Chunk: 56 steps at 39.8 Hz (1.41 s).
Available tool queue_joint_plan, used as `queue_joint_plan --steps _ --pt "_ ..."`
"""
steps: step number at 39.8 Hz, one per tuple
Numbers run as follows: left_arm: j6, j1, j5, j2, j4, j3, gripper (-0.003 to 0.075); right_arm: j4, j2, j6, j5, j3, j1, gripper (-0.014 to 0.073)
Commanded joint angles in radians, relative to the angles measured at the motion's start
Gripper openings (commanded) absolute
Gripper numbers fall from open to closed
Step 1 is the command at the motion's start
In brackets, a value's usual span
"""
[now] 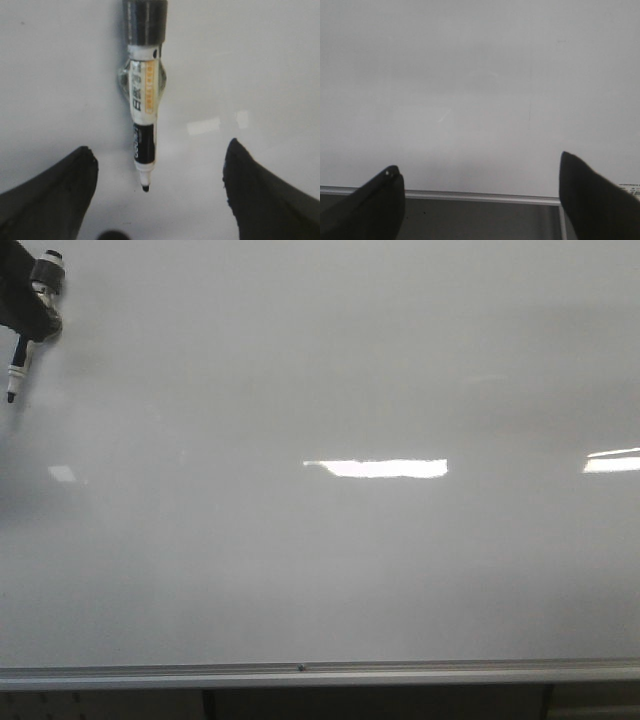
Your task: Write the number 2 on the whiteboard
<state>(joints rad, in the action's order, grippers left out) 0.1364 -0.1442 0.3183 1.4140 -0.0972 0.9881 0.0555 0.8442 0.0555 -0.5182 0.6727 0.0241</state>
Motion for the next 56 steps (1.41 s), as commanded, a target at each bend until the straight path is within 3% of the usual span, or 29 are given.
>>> queue_joint_plan --steps 1,18,42,56 --pt "0.003 -0.005 -0.104 0.018 -0.006 0.053 0.0512 0.014 -0.003 -0.013 0.066 0.036 -0.004 0.0645" --pt "0.003 -0.005 -0.221 0.106 -0.006 0.062 0.0487 0.014 -0.003 -0.013 0.070 0.036 -0.004 0.0645" --pt "0.003 -0.005 -0.216 0.126 0.000 0.062 0.0114 0.014 -0.003 -0.013 0.073 0.036 -0.004 0.0645" --pt "0.017 -0.005 -0.097 0.060 0.008 0.062 -0.0009 -0.008 -0.004 -0.013 0.057 0.056 -0.004 0.0645"
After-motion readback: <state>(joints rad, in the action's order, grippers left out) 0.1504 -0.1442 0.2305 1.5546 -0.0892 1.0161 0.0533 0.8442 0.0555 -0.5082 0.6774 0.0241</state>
